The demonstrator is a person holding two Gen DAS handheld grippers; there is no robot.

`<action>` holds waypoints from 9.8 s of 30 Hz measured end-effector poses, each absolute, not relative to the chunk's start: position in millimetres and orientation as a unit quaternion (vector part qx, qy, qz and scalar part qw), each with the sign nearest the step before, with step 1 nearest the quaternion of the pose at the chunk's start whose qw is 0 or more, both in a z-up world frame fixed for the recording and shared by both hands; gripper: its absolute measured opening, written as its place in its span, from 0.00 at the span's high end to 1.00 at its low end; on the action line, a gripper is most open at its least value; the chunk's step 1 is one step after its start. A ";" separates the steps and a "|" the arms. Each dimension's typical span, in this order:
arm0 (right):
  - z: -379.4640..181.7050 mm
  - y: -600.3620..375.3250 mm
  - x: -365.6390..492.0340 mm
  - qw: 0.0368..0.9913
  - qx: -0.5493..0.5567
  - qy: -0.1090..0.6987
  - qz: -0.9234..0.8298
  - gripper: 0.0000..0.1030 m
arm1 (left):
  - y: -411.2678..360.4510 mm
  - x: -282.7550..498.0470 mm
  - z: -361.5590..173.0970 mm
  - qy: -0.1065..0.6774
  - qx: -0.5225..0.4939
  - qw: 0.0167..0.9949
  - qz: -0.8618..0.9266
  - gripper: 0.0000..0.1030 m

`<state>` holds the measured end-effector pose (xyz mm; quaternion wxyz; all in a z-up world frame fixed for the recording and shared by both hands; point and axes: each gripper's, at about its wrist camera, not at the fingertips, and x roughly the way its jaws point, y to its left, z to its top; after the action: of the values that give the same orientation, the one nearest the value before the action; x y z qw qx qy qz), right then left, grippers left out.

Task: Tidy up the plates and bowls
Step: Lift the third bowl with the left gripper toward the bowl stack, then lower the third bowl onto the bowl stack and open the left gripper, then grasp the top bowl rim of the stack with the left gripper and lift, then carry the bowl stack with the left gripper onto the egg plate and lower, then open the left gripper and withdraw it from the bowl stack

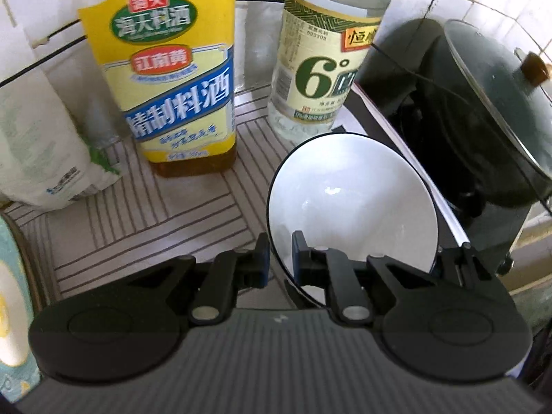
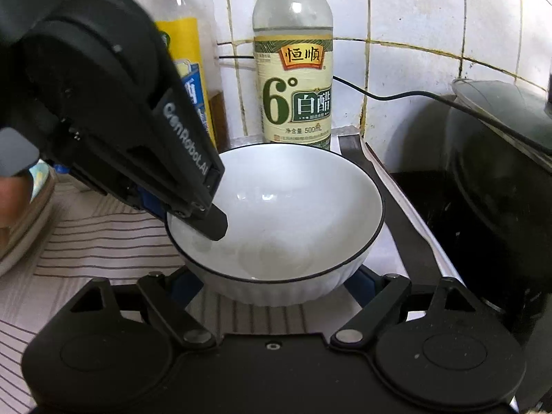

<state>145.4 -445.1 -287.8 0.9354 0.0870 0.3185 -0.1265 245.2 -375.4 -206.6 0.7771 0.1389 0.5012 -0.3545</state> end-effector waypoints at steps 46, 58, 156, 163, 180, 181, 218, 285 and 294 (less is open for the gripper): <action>-186.7 -241.9 49.7 0.962 -0.002 0.258 0.094 0.14 | -94.1 139.9 -101.7 0.510 0.064 0.838 -0.183 0.89; -192.7 -191.9 66.2 0.944 -0.013 0.286 0.164 0.14 | -39.3 152.7 -127.9 0.543 0.030 0.830 -0.128 0.88; -295.9 -163.9 81.5 0.944 0.034 0.289 0.156 0.06 | 18.8 190.5 -226.9 0.553 -0.128 0.795 -0.214 0.56; -294.5 -166.6 93.3 0.936 0.038 0.303 0.174 0.05 | 16.6 191.5 -234.4 0.548 -0.141 0.796 -0.216 0.56; -292.2 -174.9 105.4 0.918 0.001 0.324 0.228 0.05 | 16.2 193.2 -241.3 0.549 -0.156 0.789 -0.226 0.53; -292.4 -175.1 104.1 0.918 0.001 0.323 0.230 0.05 | 16.3 192.8 -241.1 0.550 -0.156 0.789 -0.227 0.53; -261.1 -218.1 225.4 0.928 -0.033 0.271 0.252 0.06 | -36.0 294.5 -190.9 0.471 -0.141 0.847 -0.204 0.52; -190.8 -187.8 98.2 0.951 -0.064 0.298 0.046 0.06 | 11.5 146.4 -88.8 0.423 -0.042 0.889 -0.171 0.24; -175.3 -181.1 47.9 0.951 -0.050 0.306 0.025 0.06 | 24.2 92.7 -75.8 0.413 0.013 0.893 -0.180 0.16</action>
<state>47.9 -181.1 -175.3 0.9505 -0.0495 0.3056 0.0249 92.7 24.2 -75.8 0.8928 0.0126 0.4126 -0.1802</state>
